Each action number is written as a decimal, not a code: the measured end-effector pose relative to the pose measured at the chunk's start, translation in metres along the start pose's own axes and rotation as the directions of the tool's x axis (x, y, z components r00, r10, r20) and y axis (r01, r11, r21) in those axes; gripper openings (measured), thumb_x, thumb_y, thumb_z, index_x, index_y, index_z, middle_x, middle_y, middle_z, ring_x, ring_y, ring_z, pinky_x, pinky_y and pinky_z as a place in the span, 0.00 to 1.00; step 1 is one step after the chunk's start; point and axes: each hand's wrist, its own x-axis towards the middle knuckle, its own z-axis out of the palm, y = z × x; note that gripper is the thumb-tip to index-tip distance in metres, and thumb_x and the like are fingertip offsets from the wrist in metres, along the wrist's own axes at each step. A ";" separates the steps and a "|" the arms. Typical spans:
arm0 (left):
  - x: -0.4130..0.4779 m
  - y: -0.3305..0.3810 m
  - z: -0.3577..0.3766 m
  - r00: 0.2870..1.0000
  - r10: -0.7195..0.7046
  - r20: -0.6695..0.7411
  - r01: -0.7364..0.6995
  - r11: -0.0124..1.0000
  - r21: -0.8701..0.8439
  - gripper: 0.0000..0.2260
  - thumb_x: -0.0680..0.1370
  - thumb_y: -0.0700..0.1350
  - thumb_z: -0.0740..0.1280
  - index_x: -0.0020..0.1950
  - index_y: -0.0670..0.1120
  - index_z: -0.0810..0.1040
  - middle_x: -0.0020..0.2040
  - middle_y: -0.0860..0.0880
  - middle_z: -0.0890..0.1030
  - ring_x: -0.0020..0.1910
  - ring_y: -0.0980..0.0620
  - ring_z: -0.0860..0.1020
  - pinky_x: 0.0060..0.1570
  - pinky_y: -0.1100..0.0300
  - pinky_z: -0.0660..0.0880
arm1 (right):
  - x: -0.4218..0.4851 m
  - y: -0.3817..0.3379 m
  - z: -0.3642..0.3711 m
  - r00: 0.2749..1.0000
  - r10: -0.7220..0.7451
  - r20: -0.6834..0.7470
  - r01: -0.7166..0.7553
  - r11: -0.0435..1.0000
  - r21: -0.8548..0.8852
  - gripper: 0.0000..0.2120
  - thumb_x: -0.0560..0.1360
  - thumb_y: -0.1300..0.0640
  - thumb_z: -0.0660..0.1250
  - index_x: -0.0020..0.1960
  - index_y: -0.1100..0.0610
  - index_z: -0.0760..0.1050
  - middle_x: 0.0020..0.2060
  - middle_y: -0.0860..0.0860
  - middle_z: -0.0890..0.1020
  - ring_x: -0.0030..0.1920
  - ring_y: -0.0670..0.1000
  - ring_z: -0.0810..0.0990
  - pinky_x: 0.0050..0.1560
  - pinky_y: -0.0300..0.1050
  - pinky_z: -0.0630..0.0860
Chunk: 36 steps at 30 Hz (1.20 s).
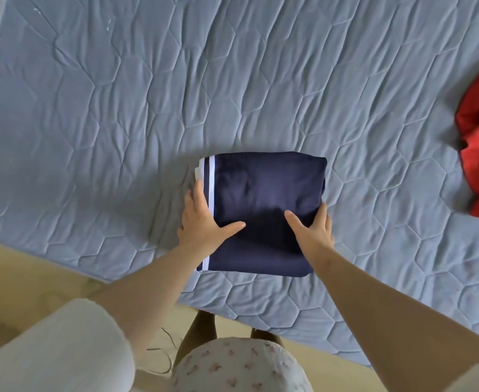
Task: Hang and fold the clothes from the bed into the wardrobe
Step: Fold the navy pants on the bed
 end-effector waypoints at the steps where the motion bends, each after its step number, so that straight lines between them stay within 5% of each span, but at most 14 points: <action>1: 0.004 -0.005 0.005 0.999 -0.026 0.020 0.026 0.999 -0.021 0.56 0.63 0.59 0.76 0.76 0.53 0.38 0.76 0.50 0.47 0.74 0.47 0.53 0.70 0.42 0.57 | 0.004 0.003 0.004 1.000 -0.001 0.000 0.001 1.000 0.015 0.42 0.71 0.36 0.63 0.76 0.43 0.43 0.75 0.44 0.52 0.74 0.57 0.55 0.72 0.60 0.54; 5: 0.019 -0.017 0.015 0.997 0.016 0.071 -0.010 0.996 -0.084 0.55 0.64 0.56 0.76 0.76 0.52 0.40 0.74 0.46 0.57 0.71 0.47 0.61 0.69 0.46 0.62 | 0.019 0.012 0.020 1.000 0.017 -0.026 -0.017 1.000 -0.009 0.43 0.70 0.34 0.63 0.76 0.43 0.42 0.75 0.43 0.51 0.74 0.56 0.53 0.72 0.60 0.52; 15: 0.049 -0.022 0.037 0.999 -0.036 -0.031 0.042 0.980 0.194 0.56 0.61 0.60 0.76 0.76 0.51 0.42 0.64 0.39 0.67 0.59 0.39 0.73 0.55 0.52 0.69 | 0.043 0.020 0.055 0.987 0.036 -0.156 -0.074 0.967 -0.242 0.43 0.70 0.28 0.54 0.75 0.44 0.37 0.76 0.44 0.43 0.74 0.55 0.48 0.66 0.63 0.55; 17: 0.051 -0.026 0.034 0.999 -0.028 0.020 0.027 0.997 0.075 0.54 0.62 0.59 0.76 0.76 0.54 0.42 0.67 0.43 0.66 0.63 0.43 0.71 0.60 0.53 0.67 | 0.041 0.022 0.055 0.984 0.020 -0.179 -0.066 0.965 -0.255 0.43 0.70 0.28 0.55 0.75 0.43 0.39 0.75 0.45 0.46 0.72 0.56 0.52 0.63 0.62 0.59; 19: 0.052 -0.031 0.018 0.985 0.050 0.167 -0.012 0.974 -0.226 0.45 0.68 0.55 0.73 0.75 0.57 0.46 0.69 0.58 0.66 0.65 0.60 0.69 0.67 0.56 0.63 | 0.039 0.024 0.047 0.985 0.018 -0.171 -0.049 0.983 -0.179 0.44 0.68 0.28 0.59 0.75 0.42 0.42 0.73 0.48 0.53 0.69 0.58 0.57 0.62 0.59 0.62; 22: 0.047 -0.041 -0.001 0.922 0.071 0.381 0.130 0.869 -0.476 0.28 0.77 0.53 0.65 0.72 0.64 0.55 0.59 0.72 0.70 0.57 0.72 0.70 0.63 0.60 0.67 | 0.038 0.026 0.031 0.995 0.055 -0.088 -0.048 0.996 0.076 0.44 0.65 0.32 0.68 0.73 0.44 0.51 0.68 0.52 0.62 0.64 0.59 0.67 0.60 0.51 0.64; 25: 0.033 -0.047 0.003 0.893 0.053 0.446 0.215 0.821 -0.529 0.25 0.77 0.47 0.66 0.70 0.63 0.60 0.61 0.63 0.75 0.58 0.62 0.75 0.58 0.59 0.71 | 0.028 0.027 0.019 0.981 0.170 0.092 -0.190 0.933 0.306 0.34 0.63 0.37 0.73 0.61 0.53 0.67 0.58 0.52 0.75 0.55 0.55 0.76 0.56 0.48 0.71; 28: 0.013 -0.045 0.005 0.889 -0.016 0.457 0.292 0.789 -0.540 0.20 0.76 0.47 0.67 0.64 0.61 0.65 0.58 0.58 0.78 0.52 0.60 0.79 0.47 0.64 0.76 | 0.004 0.033 0.009 0.869 0.255 0.423 -0.407 0.855 0.322 0.27 0.60 0.36 0.74 0.51 0.53 0.79 0.45 0.52 0.85 0.44 0.55 0.84 0.49 0.47 0.79; 31: -0.009 -0.049 -0.007 0.828 -0.104 0.551 0.418 0.770 -0.482 0.18 0.74 0.52 0.69 0.63 0.53 0.73 0.52 0.54 0.83 0.46 0.56 0.83 0.35 0.66 0.78 | -0.020 0.043 0.000 0.836 0.253 0.487 -0.453 0.819 0.352 0.22 0.61 0.37 0.75 0.46 0.52 0.81 0.37 0.53 0.86 0.35 0.54 0.85 0.34 0.42 0.79; 36: -0.053 -0.055 -0.046 0.656 -0.280 0.701 0.658 0.667 -0.350 0.23 0.62 0.58 0.75 0.52 0.47 0.81 0.46 0.46 0.85 0.43 0.47 0.84 0.40 0.56 0.76 | -0.070 0.033 -0.006 0.846 0.209 0.490 -0.427 0.815 0.391 0.25 0.58 0.42 0.77 0.49 0.55 0.79 0.37 0.55 0.85 0.35 0.56 0.85 0.35 0.45 0.78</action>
